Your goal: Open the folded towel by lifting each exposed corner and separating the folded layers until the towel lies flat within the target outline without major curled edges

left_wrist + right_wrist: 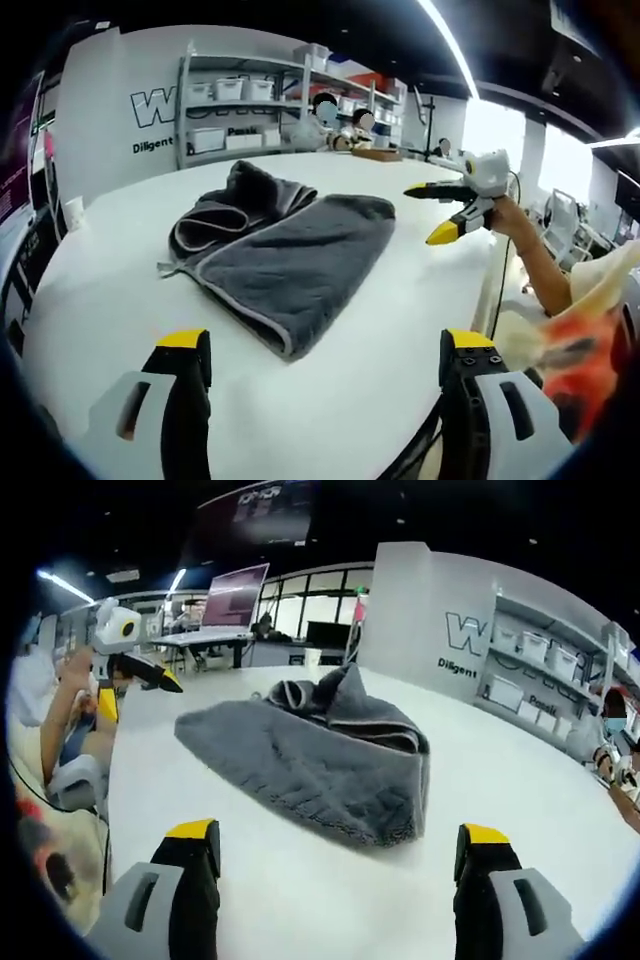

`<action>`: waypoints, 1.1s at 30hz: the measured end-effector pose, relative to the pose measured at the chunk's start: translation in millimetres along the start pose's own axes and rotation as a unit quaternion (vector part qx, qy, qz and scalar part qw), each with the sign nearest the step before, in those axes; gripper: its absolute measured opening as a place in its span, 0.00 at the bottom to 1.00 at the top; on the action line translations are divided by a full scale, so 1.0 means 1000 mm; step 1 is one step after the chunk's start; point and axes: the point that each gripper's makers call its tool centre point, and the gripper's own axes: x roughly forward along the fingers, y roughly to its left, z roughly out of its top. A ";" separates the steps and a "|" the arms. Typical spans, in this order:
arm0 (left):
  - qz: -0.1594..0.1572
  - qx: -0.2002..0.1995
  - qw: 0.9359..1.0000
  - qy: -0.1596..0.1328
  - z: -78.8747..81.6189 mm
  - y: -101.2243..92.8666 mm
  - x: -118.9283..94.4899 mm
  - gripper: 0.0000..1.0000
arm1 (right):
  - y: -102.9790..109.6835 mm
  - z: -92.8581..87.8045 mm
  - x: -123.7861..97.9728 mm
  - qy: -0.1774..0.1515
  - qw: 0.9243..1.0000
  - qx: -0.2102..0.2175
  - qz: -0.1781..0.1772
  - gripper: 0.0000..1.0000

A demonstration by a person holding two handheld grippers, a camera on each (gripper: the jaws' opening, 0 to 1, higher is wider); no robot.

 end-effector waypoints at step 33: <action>0.017 -0.109 0.993 -0.051 -0.014 0.024 0.040 0.49 | -0.002 -0.005 -0.001 0.007 1.000 0.010 0.004 0.91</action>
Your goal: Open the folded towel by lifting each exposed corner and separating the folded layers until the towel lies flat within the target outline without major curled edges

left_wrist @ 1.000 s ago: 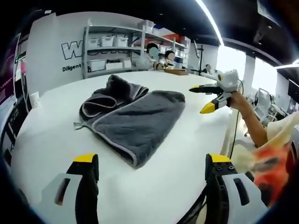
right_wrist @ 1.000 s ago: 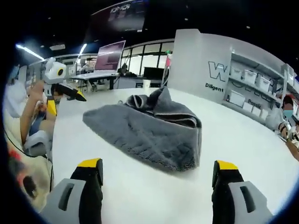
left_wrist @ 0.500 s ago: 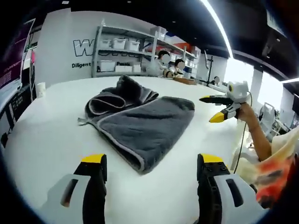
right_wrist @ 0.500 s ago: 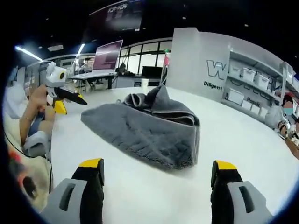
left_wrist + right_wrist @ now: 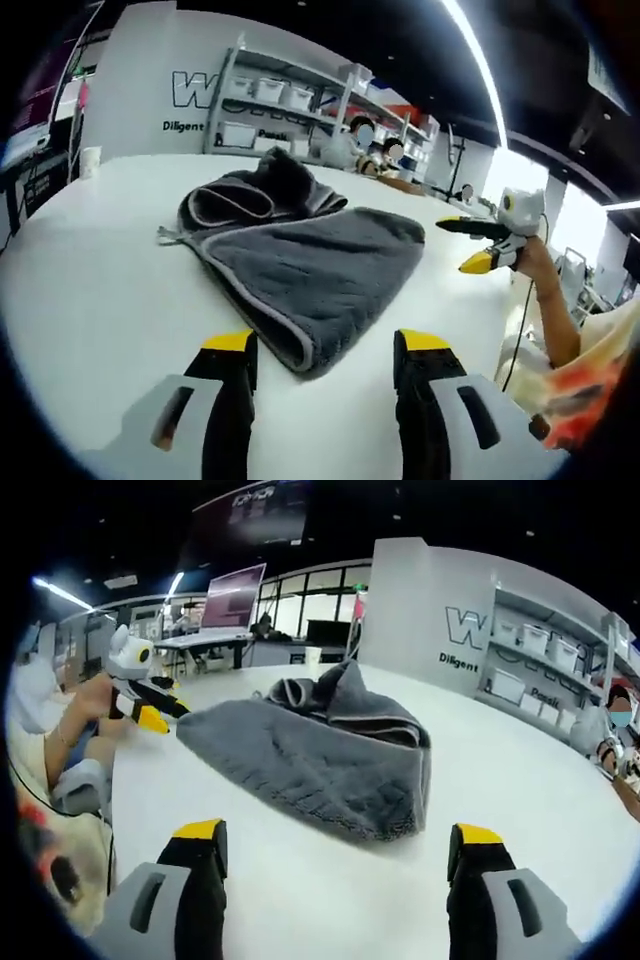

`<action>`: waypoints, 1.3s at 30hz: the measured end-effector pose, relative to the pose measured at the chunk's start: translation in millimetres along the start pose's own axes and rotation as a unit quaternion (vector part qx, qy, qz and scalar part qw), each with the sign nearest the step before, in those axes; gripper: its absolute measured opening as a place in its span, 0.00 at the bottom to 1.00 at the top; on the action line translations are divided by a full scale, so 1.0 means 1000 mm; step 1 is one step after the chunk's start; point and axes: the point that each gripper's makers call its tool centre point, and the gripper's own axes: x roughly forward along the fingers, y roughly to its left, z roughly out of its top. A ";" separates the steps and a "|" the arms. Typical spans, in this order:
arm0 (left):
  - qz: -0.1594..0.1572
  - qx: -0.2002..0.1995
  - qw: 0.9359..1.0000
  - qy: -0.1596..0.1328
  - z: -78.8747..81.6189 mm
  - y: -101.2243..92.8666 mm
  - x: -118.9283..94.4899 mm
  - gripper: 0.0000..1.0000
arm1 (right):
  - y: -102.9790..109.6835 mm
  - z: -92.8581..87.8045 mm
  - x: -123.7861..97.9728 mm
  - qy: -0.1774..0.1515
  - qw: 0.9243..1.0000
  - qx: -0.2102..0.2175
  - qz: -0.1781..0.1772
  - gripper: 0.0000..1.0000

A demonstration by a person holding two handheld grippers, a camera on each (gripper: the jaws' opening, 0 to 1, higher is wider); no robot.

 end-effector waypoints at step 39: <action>-0.008 0.012 1.000 -0.004 -0.002 0.007 0.001 0.04 | 0.005 -0.005 0.002 0.012 1.000 -0.006 0.010 0.86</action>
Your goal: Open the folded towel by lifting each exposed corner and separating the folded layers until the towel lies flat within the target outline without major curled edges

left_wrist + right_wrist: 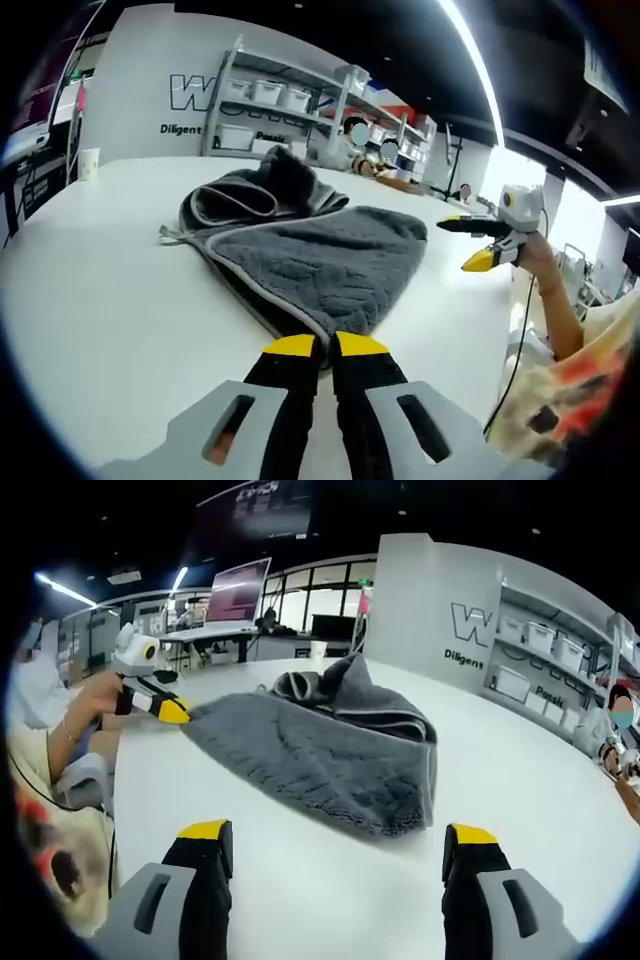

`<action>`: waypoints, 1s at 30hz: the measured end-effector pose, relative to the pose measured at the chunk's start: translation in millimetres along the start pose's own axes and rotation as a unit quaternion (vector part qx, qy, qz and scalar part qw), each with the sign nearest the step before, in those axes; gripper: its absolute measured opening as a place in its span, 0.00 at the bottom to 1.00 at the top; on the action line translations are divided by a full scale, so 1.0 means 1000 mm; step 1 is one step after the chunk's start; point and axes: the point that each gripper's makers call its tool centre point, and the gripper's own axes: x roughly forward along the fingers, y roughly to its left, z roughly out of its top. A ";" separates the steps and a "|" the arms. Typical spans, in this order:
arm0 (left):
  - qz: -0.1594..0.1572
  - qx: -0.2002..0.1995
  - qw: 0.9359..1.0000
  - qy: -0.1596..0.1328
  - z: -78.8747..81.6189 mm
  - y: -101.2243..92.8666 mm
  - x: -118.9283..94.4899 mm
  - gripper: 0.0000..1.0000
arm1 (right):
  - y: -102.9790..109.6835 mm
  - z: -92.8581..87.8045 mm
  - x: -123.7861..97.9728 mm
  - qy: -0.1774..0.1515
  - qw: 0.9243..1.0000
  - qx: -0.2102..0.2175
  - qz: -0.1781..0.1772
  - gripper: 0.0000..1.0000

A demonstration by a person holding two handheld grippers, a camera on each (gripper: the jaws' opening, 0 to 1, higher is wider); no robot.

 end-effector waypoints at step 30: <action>-0.012 0.027 0.999 0.037 -0.005 0.010 -0.021 0.02 | -0.005 0.015 -0.004 -0.057 0.997 0.043 0.008 0.71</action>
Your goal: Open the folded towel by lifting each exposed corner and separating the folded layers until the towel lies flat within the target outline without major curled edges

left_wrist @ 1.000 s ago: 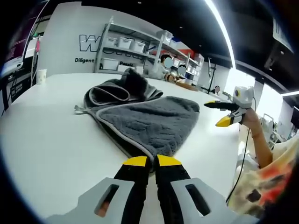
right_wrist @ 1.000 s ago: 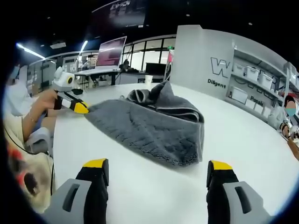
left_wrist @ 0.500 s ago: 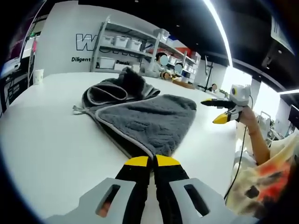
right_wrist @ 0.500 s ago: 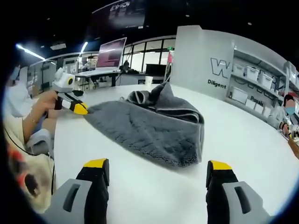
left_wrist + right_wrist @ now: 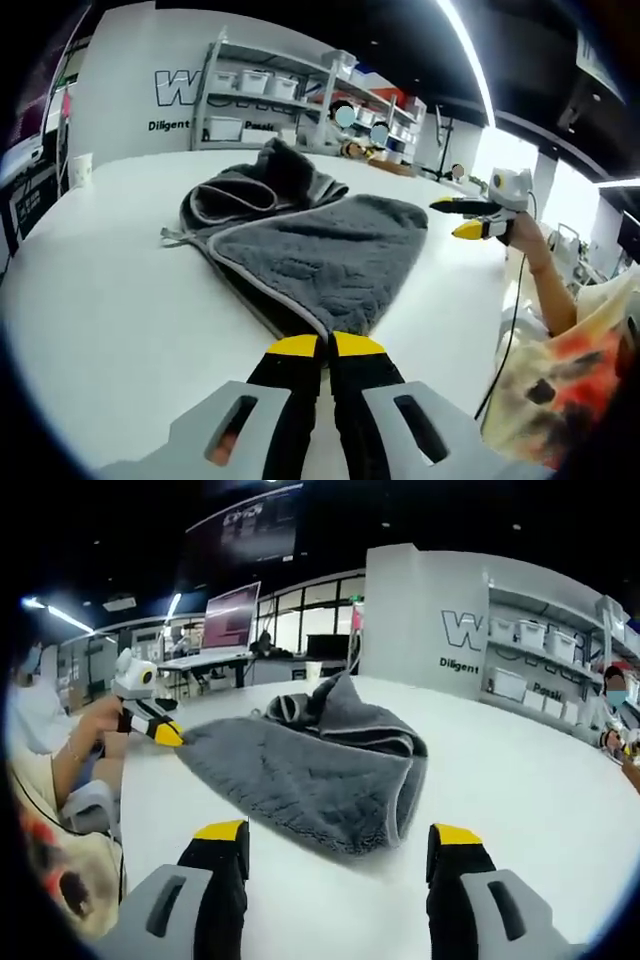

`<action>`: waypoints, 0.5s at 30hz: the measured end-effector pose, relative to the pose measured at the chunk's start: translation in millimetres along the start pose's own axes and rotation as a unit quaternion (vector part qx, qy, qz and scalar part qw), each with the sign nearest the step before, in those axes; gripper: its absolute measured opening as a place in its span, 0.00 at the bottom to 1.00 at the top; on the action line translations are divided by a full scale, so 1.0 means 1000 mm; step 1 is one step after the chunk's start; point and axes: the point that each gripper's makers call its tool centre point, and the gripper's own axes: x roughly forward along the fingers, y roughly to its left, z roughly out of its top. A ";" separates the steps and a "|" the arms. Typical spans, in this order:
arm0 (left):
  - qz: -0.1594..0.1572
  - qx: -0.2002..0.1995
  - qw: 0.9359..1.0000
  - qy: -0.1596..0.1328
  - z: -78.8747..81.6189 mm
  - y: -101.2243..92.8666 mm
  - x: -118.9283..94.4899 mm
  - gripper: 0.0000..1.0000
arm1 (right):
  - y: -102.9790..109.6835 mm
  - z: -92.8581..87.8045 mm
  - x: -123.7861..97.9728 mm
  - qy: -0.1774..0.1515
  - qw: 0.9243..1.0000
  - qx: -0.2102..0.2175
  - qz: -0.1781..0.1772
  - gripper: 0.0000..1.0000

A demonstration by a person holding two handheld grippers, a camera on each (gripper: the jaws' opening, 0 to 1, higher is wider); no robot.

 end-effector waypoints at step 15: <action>0.005 -0.009 1.000 -0.002 -0.002 0.004 -0.004 0.02 | -0.030 -0.002 0.011 -0.062 0.995 0.073 -0.011 0.19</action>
